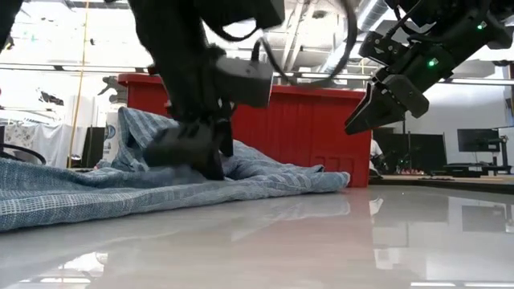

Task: Fold Laundry from Bin
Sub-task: Fold the patterned blue shirt

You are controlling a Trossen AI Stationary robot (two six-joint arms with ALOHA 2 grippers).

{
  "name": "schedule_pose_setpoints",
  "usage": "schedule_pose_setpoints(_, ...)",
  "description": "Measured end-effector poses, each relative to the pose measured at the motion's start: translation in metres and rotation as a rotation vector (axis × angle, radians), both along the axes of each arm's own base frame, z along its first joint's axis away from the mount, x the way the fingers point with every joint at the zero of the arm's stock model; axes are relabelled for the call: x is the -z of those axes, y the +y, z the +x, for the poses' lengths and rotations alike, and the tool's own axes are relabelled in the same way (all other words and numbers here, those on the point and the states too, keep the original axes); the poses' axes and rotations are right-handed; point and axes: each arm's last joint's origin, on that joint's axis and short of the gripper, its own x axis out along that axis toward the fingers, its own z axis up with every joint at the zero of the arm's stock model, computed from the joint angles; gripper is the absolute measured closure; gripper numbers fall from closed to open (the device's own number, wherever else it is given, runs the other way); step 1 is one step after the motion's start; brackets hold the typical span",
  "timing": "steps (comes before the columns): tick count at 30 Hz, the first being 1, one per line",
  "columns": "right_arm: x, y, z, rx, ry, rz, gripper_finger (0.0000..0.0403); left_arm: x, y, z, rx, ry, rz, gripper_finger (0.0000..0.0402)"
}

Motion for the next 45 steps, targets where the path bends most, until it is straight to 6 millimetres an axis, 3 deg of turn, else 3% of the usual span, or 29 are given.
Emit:
schedule_pose_setpoints(5, 0.0, 0.0, 0.0, 0.01, -0.006, 0.015, 0.0127, 0.007, 0.005, 0.003, -0.05, -0.029, 0.041, 0.0159)
schedule_pose_setpoints(12, 0.001, 0.0, -0.001, 0.009, 0.001, 0.02, 0.0127, -0.018, 0.006, 0.009, -0.067, -0.092, 0.041, 0.0159)
schedule_pose_setpoints(22, 0.002, 0.0, -0.001, 0.001, 0.011, 0.028, 0.0127, -0.009, 0.03, 0.012, -0.156, -0.056, -0.041, 0.0172)
schedule_pose_setpoints(26, 0.002, 0.0, -0.001, 0.001, 0.012, 0.029, 0.0127, -0.009, 0.037, 0.012, -0.19, -0.058, -0.043, 0.0239)
schedule_pose_setpoints(31, 0.002, 0.0, -0.001, 0.005, 0.006, 0.035, 0.0127, -0.011, 0.044, 0.011, -0.222, -0.046, -0.046, 0.0381)
schedule_pose_setpoints(35, 0.001, 0.0, -0.001, 0.005, 0.002, 0.036, 0.0127, -0.037, 0.045, 0.012, -0.238, -0.034, -0.029, 0.0398)
schedule_pose_setpoints(45, -0.009, 0.002, 0.007, -0.002, -0.128, 0.052, 0.0127, -0.139, 0.038, 0.014, -0.241, -0.106, 0.021, 0.0401)
